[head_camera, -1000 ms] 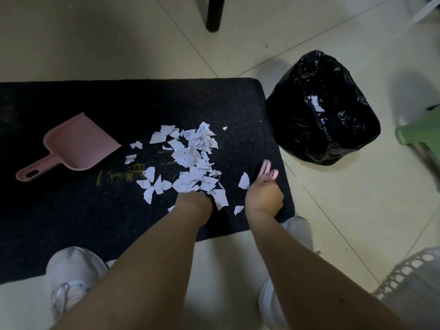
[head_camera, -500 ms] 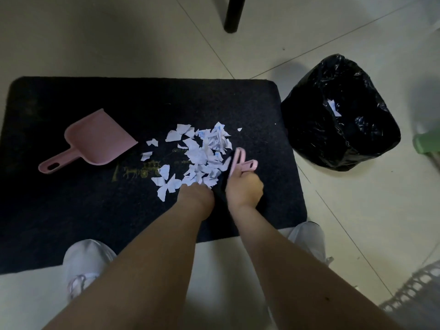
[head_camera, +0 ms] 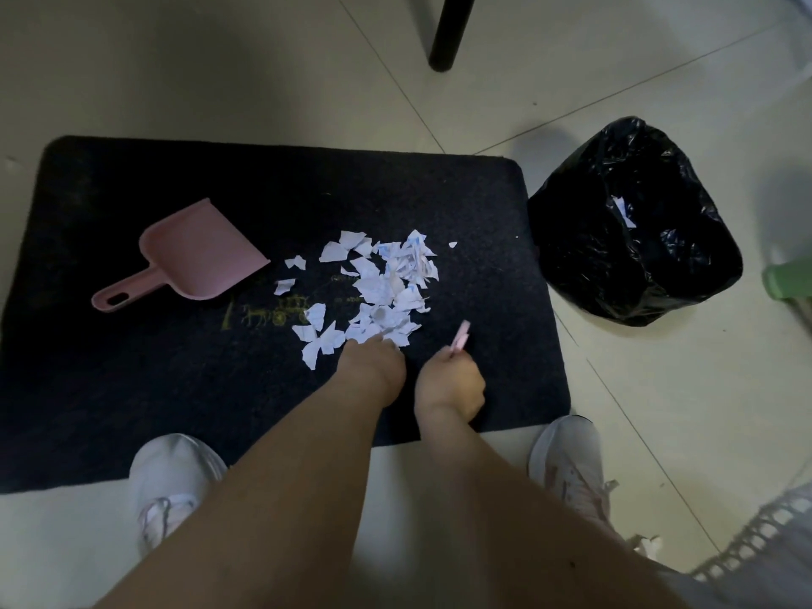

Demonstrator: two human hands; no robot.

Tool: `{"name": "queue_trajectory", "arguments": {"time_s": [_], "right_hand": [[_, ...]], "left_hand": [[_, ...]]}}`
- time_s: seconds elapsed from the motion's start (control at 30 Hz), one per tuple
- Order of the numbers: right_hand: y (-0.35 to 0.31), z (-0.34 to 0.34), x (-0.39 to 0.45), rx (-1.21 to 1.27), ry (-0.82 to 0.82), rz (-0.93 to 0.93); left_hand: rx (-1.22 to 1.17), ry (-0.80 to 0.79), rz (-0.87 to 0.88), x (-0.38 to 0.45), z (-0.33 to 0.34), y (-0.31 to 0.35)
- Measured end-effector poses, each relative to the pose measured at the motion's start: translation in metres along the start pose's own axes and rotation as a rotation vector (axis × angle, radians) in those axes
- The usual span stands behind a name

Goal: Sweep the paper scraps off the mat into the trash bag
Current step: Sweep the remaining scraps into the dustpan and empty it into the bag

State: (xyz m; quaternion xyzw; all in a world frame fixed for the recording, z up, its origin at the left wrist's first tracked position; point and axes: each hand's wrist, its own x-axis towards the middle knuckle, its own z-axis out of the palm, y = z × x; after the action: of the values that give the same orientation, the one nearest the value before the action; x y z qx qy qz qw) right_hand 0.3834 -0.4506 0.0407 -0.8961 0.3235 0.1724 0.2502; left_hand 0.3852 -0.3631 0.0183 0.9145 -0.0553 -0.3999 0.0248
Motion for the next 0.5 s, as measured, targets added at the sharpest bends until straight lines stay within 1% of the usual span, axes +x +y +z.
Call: {"name": "queue_trajectory", "arguments": {"time_s": [0.1, 0.23, 0.3, 0.43, 0.5], "right_hand": [[-0.016, 0.008, -0.001, 0.027, -0.041, -0.055], [-0.025, 0.009, 0.005, 0.046, -0.006, -0.126], [-0.028, 0.006, 0.011, 0.096, 0.002, -0.130], [-0.033, -0.004, 0.024, 0.276, 0.009, -0.103], [-0.033, -0.013, 0.031, 0.290, -0.007, -0.115]], "left_hand": [[-0.004, 0.004, -0.009, 0.001, 0.005, -0.006], [-0.004, -0.004, -0.038, 0.000, 0.010, -0.015], [-0.008, 0.008, -0.044, -0.001, 0.010, -0.016], [-0.024, 0.022, -0.046, -0.004, 0.009, -0.017], [-0.032, 0.031, -0.050, -0.006, 0.007, -0.015]]}}
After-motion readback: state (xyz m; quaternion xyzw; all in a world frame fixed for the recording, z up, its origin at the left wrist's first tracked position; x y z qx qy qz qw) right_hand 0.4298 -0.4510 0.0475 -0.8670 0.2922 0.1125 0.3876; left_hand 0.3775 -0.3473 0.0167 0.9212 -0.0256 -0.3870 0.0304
